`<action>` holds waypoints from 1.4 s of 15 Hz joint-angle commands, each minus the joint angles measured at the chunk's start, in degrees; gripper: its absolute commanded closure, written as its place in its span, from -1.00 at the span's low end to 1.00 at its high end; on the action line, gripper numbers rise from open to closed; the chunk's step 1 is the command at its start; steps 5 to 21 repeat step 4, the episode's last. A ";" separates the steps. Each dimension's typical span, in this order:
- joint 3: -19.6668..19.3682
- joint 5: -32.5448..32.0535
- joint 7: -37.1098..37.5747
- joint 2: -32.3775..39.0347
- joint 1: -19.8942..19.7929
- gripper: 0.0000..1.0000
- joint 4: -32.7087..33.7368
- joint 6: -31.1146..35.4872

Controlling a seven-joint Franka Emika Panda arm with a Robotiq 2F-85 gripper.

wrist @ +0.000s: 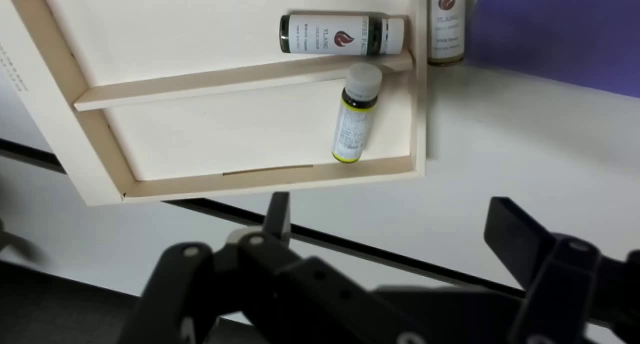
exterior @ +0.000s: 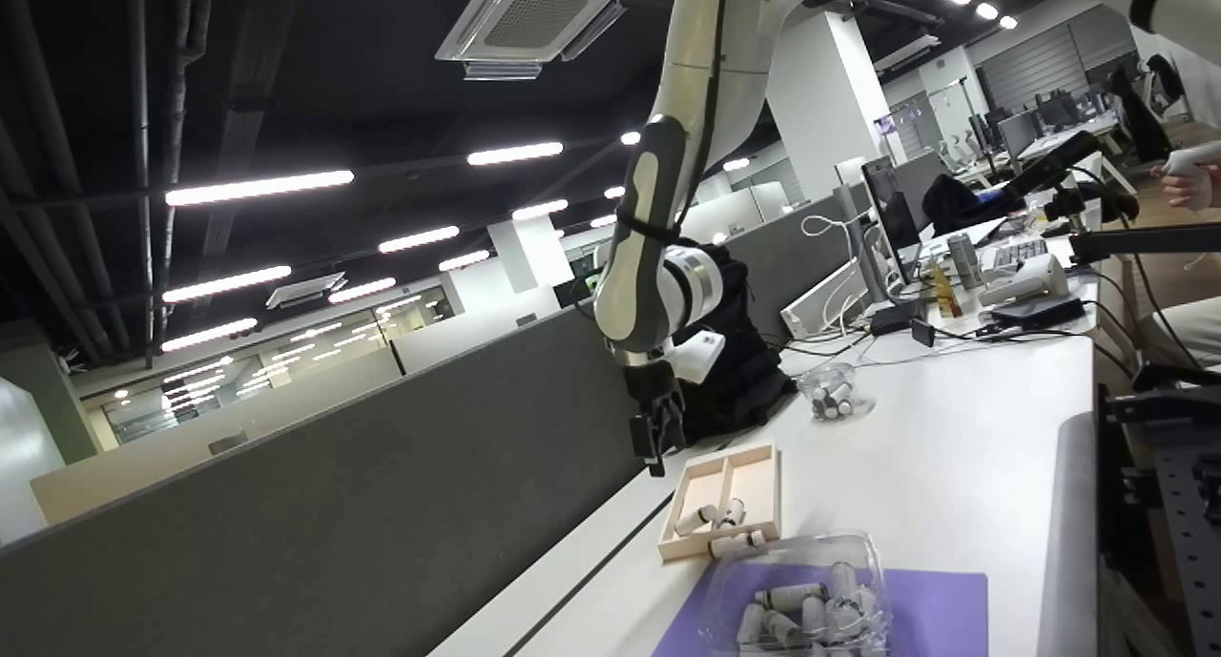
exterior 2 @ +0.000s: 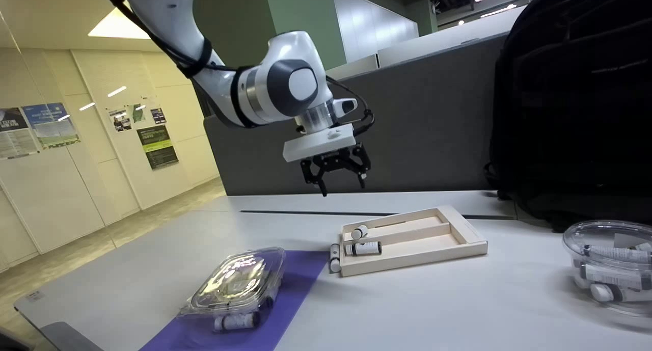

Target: Put the object on the upper half of the box

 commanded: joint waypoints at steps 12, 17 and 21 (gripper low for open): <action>-0.53 0.17 2.69 -10.35 1.72 -1.00 -6.45 -6.08; -0.53 0.17 2.69 -10.35 1.72 -1.00 -6.45 -6.08; -0.53 0.17 2.69 -10.35 1.72 -1.00 -6.45 -6.08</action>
